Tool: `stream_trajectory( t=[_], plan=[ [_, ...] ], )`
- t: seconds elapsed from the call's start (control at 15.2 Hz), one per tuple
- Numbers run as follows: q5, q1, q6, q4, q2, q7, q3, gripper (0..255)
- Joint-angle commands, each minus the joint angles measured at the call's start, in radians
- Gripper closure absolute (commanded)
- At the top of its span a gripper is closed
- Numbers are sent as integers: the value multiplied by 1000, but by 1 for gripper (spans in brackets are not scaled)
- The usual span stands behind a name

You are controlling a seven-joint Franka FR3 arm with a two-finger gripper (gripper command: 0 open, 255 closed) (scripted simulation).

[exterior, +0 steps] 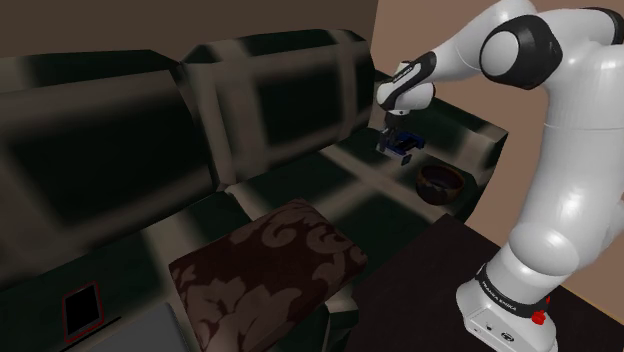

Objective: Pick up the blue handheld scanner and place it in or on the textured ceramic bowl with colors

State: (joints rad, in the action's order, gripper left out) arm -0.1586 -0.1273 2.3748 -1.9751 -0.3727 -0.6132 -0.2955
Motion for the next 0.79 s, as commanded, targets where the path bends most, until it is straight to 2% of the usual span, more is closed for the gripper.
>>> stream_trajectory(
  t=[0.0, 0.66, 0.73],
  plan=[
    [9, 5, -20, 3, 19, 8, -4, 255],
    [42, 15, -123, 39, 89, 30, -18, 255],
    [52, 16, -109, -9, 125, 27, -24, 255]
  ],
)
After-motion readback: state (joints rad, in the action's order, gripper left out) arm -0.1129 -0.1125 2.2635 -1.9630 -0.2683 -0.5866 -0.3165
